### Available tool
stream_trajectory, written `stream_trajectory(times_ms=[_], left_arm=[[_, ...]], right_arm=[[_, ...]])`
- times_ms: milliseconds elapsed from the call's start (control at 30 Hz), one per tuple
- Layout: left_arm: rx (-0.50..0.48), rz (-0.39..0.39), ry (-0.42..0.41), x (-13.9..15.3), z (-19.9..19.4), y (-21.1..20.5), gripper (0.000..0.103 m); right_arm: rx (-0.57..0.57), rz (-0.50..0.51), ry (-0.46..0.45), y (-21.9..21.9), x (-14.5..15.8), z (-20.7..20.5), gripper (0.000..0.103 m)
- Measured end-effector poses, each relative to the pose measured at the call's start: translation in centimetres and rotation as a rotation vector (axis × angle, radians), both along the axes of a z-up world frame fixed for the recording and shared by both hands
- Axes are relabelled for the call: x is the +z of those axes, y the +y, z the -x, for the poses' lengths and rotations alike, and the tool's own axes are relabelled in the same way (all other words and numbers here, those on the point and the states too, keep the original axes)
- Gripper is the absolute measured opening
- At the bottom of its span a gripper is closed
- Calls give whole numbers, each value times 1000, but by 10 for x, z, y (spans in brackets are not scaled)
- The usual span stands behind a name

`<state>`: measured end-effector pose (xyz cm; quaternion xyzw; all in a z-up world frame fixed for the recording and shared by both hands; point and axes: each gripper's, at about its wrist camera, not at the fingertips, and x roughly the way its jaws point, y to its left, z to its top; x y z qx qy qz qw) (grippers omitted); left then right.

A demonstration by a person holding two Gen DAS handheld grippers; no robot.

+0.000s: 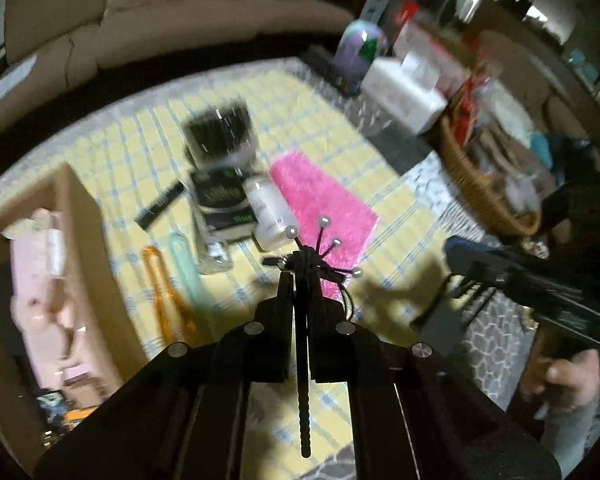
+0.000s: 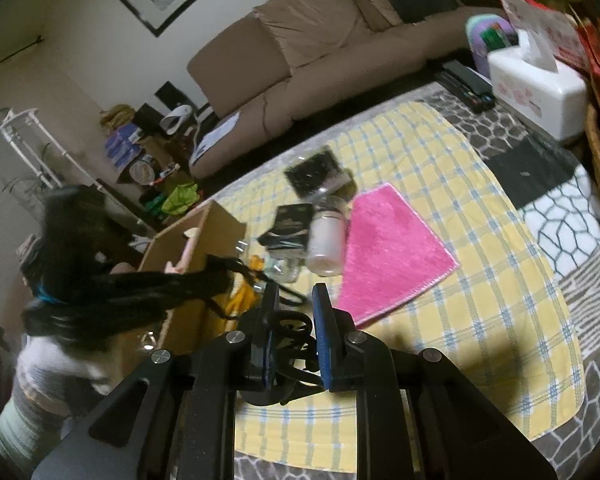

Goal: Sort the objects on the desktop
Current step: 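Carry the cable and hair pins into the box and open both grippers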

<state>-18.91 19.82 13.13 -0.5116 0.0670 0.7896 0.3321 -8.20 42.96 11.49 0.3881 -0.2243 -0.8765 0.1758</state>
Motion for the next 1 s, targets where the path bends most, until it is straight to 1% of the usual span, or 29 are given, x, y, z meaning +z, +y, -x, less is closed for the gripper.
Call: stream_trajectory(times_ms=[100, 233, 367, 467, 600, 733, 800, 933, 1000], left_arm=[[20, -38, 28, 29, -6, -31, 6], [64, -61, 50, 55, -13, -90, 6], [110, -69, 58, 70, -20, -151, 6], [140, -60, 63, 72, -25, -192, 6], [182, -65, 36, 56, -32, -237, 6], [215, -67, 4, 33, -37, -263, 6], [239, -62, -12, 17, -38, -277, 6], [299, -62, -31, -9, -40, -301, 6], [330, -86, -34, -20, -40, -309, 6]], right_arm=[[34, -13, 36, -15, 17, -3, 16], [77, 2, 77, -44, 36, -8, 16], [152, 7, 87, -88, 45, -6, 16], [217, 16, 81, -126, 48, -4, 16], [299, -14, 67, -184, 48, -1, 16], [362, -48, 43, -234, 41, 1, 16], [393, -72, 25, -260, 34, 2, 16], [432, -108, -7, -300, 16, 7, 16], [441, -131, -29, -317, 4, 12, 16]])
